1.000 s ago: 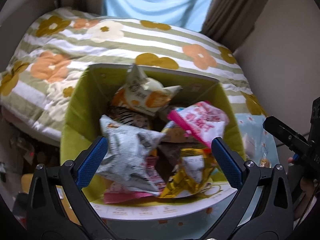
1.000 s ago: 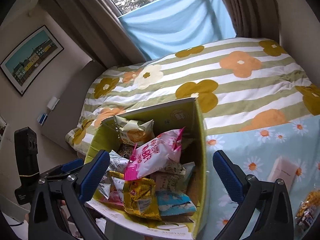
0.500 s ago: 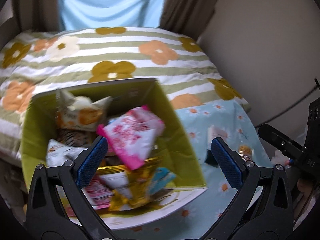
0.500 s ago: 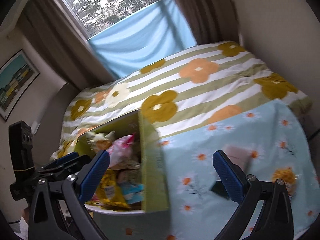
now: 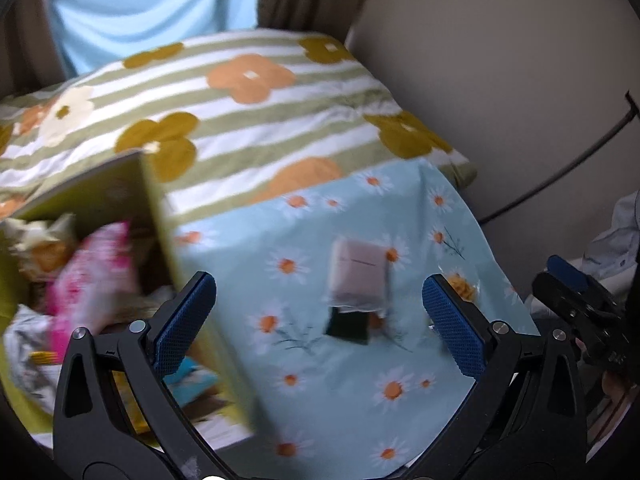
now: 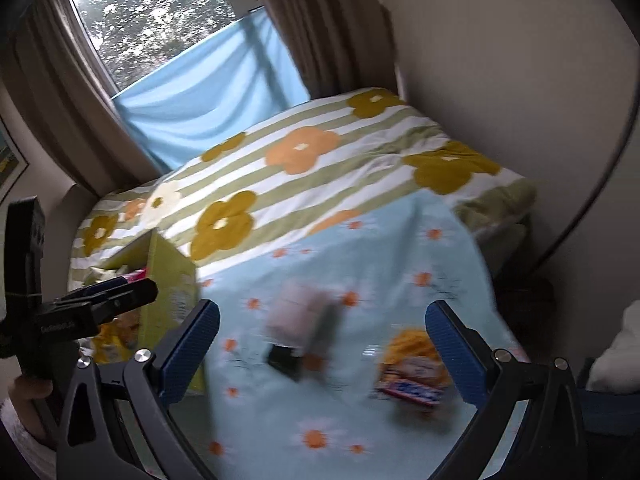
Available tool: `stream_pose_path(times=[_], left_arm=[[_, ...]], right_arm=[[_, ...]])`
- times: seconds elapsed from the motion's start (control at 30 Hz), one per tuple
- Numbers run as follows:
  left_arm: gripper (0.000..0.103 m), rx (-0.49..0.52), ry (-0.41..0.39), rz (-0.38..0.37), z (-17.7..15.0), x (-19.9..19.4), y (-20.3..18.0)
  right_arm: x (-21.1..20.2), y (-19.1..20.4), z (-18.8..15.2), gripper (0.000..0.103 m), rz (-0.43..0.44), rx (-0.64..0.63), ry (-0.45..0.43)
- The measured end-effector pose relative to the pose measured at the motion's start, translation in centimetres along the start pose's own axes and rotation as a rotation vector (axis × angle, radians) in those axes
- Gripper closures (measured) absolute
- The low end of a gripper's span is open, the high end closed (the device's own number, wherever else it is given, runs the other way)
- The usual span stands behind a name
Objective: Organize snacks
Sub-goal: 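Withdraw both grippers from the box back toward the last snacks, then grasp the white translucent pack with left gripper while right grasps red chocolate bar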
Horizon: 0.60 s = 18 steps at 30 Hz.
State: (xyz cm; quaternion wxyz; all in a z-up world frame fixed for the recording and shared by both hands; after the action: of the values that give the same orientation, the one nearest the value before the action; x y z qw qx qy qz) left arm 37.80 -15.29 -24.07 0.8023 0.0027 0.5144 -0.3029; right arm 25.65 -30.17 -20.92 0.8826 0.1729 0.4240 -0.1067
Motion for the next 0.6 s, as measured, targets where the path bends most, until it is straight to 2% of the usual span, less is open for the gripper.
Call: stream_pose_path(times=[0.17, 0.33, 0.4, 0.6], left_arm=[[0.001, 0.036, 0.091, -0.001, -1.1, 5.7, -3.0], [0.001, 0.081, 0.174, 0.05, -2.7, 11.1, -3.7], [0.001, 0.08, 0.194, 0.052, -3.4, 12.7, -3.7], [0.001, 0.094, 0.231, 0.081, -4.3, 16.0, -3.1]], right_arm=[[1.6, -4.7, -1.8, 0.0, -0.036, 0.023, 0.043], [4.1, -7.5, -4.8, 0.0, -0.033, 0.011, 0.09], [4.7, -7.8, -5.9, 0.0, -0.011, -0.022, 0.088], [6.0, -7.0, -8.4, 0.001, 0.018, -0.228, 0.071]])
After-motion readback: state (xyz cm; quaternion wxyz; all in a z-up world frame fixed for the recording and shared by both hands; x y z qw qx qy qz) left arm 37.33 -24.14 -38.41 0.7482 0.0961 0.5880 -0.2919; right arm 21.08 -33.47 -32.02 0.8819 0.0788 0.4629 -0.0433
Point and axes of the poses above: each gripper's, at about its wrist camera, not at the fingertips, and x roughly the way its jaws point, y to its left, z to its top, the point moved 10 cm from there along x, roughly the way its jaws point, and after that the axes turned 5 degrees about -z, right-handed, at the moved point
